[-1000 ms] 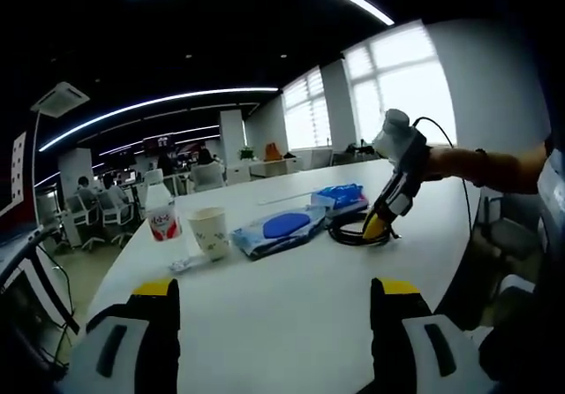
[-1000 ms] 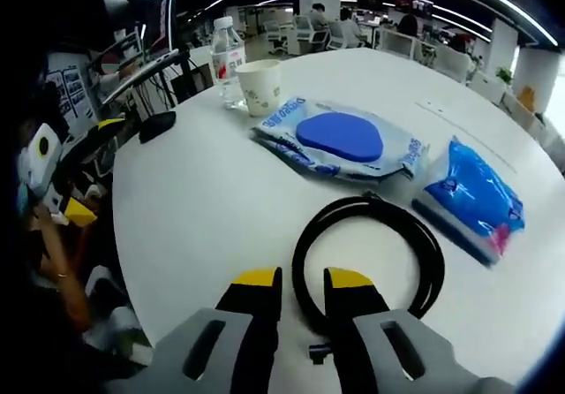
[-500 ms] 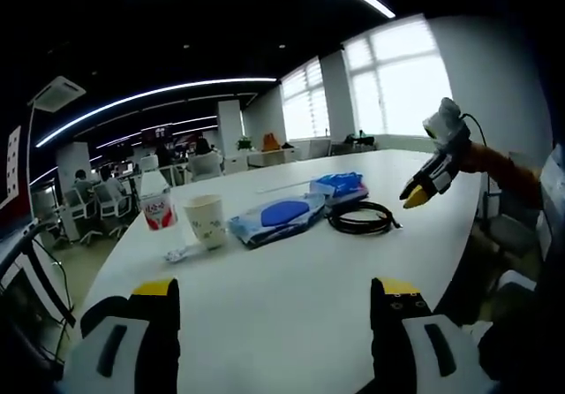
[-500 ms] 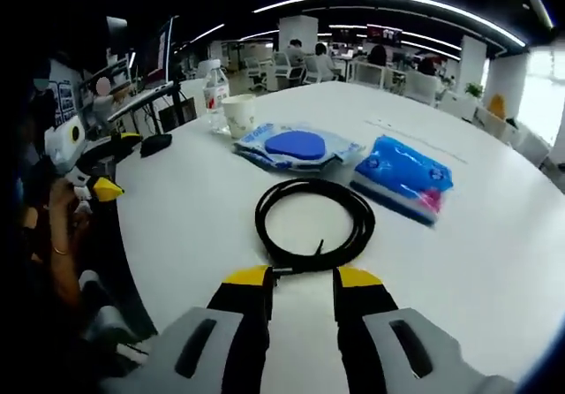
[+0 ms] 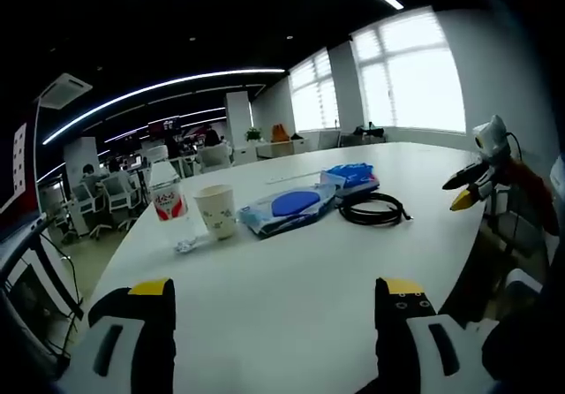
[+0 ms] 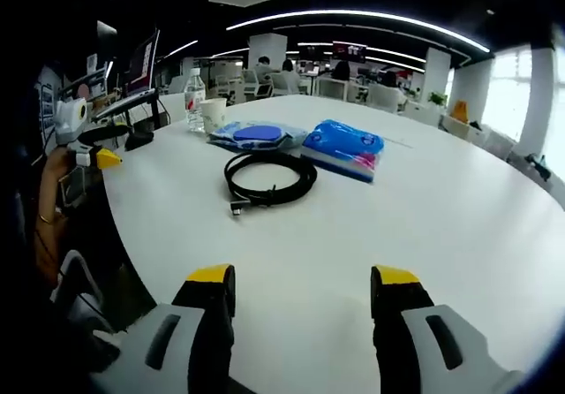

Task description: Arrange the tabletop items into an orderly group along one side of the table until the central work area is clear of visible clutter.

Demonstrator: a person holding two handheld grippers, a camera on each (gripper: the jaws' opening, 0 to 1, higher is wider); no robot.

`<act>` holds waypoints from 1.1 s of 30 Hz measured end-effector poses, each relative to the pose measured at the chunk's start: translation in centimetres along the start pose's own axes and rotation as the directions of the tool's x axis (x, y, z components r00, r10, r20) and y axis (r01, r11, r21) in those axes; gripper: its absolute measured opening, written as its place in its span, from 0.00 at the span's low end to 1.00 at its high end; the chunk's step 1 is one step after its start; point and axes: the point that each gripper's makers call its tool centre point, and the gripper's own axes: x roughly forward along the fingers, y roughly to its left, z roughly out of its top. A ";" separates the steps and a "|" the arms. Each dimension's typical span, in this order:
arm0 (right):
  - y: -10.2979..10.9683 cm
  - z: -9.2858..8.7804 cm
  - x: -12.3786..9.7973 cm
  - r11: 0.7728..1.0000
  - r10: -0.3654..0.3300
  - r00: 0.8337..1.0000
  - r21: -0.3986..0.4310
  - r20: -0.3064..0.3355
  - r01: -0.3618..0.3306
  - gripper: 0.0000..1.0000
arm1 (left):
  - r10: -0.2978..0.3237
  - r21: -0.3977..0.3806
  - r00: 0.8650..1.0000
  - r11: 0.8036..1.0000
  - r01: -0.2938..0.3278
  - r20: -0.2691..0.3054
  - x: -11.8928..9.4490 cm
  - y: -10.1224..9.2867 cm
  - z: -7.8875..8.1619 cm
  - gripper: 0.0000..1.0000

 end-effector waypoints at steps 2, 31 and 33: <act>0.2 0.1 -0.3 1.000 0.003 1.000 0.009 0.017 -0.003 0.65 | 0.001 0.007 1.000 1.000 -0.001 0.004 -0.1 -0.1 0.1 0.97; 1.4 0.1 -1.3 1.000 0.011 0.987 0.019 0.158 -0.014 1.00 | 0.026 0.045 0.997 0.999 -0.030 0.074 -3.0 -1.5 0.5 1.00; 1.3 0.1 -1.3 1.000 0.006 0.987 0.016 0.161 -0.009 1.00 | 0.025 0.033 0.997 0.999 -0.028 0.076 -3.0 -1.6 0.6 1.00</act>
